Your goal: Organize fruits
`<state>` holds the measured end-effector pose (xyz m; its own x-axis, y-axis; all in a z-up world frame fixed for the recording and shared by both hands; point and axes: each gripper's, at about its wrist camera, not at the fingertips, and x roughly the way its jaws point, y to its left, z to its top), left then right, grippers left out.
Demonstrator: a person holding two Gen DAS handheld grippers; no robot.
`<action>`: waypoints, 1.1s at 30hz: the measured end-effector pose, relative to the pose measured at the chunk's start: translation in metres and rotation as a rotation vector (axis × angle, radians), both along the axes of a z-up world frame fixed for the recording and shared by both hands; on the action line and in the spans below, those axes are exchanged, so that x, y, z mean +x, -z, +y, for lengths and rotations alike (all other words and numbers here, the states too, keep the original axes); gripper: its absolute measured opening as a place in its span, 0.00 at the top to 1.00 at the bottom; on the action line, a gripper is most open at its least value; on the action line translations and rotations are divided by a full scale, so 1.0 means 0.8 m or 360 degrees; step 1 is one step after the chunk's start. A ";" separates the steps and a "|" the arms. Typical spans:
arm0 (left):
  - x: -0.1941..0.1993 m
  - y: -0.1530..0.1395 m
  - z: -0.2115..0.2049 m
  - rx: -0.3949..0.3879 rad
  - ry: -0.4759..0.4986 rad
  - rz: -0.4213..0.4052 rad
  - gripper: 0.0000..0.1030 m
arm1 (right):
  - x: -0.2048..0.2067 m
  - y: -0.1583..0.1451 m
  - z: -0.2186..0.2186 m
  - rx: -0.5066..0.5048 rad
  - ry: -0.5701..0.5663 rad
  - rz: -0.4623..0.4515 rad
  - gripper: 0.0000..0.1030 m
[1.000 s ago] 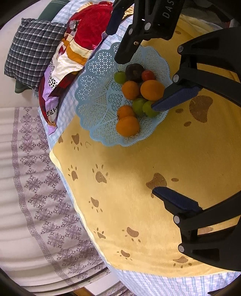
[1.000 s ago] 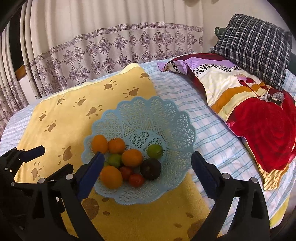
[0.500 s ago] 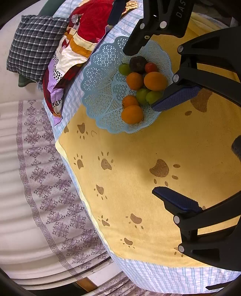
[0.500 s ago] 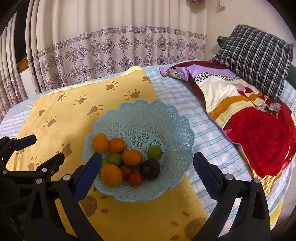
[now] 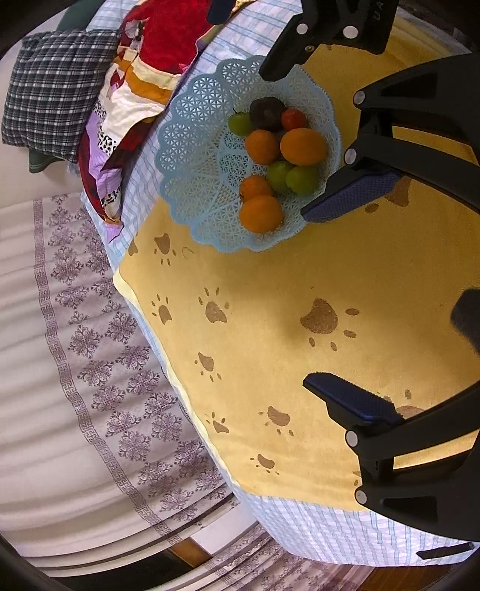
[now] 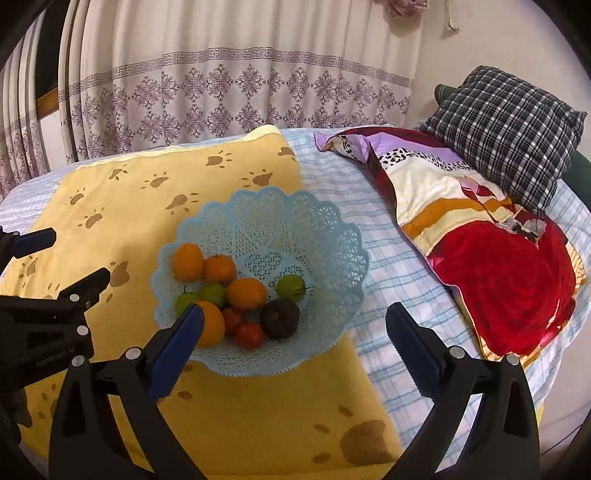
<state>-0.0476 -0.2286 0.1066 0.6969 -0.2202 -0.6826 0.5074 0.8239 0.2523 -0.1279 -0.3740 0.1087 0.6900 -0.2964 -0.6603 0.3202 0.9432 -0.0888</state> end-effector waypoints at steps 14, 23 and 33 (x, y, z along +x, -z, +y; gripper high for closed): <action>-0.006 0.011 -0.011 0.0096 0.0008 -0.0035 0.10 | 0.003 0.013 0.013 -0.0094 -0.0041 0.0050 0.03; 0.005 0.024 -0.016 0.0184 -0.0032 -0.0051 0.10 | 0.009 0.026 0.004 -0.0112 -0.0005 0.0115 0.03; 0.007 0.028 -0.023 0.0188 -0.0012 -0.0041 0.10 | 0.010 0.031 0.002 -0.0109 0.0002 0.0133 0.03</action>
<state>-0.0420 -0.2469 0.0842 0.7158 -0.1341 -0.6853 0.4936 0.7914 0.3607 -0.1198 -0.3726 0.0842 0.6327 -0.3440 -0.6938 0.3104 0.9335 -0.1798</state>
